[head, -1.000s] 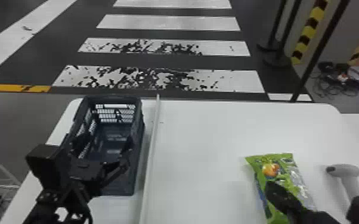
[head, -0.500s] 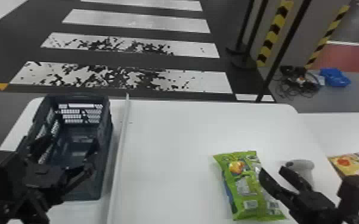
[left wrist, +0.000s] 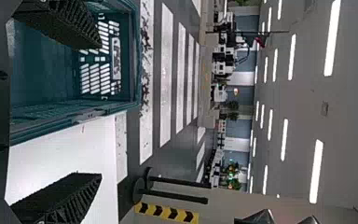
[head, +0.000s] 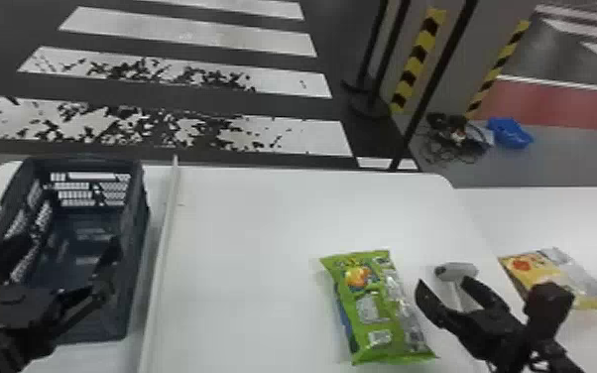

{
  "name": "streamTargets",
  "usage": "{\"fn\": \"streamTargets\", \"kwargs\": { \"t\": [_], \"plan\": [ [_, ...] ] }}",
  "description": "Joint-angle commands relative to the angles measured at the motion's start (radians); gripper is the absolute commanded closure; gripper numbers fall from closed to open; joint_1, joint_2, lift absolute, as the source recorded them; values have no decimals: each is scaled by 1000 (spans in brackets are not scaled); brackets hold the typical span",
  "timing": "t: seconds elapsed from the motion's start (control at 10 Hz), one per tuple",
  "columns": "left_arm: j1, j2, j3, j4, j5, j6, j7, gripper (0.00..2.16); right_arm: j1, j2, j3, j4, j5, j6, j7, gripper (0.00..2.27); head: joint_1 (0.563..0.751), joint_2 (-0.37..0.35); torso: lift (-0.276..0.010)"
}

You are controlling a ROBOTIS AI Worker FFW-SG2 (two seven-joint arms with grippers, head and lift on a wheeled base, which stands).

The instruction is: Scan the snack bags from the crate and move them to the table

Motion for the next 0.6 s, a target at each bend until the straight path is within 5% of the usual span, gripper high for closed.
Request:
{"fn": "streamTargets", "kwargs": {
  "t": [0.0, 0.5],
  "plan": [
    [2, 0, 1, 2, 0, 0, 0, 9, -27, -24, 0, 71, 7, -54, -4, 26, 695, -235, -95],
    [2, -3, 3, 14, 0, 0, -2, 9, -133, -90, 3, 300, 52, -164, -27, 36, 695, -299, -95]
  ]
}}
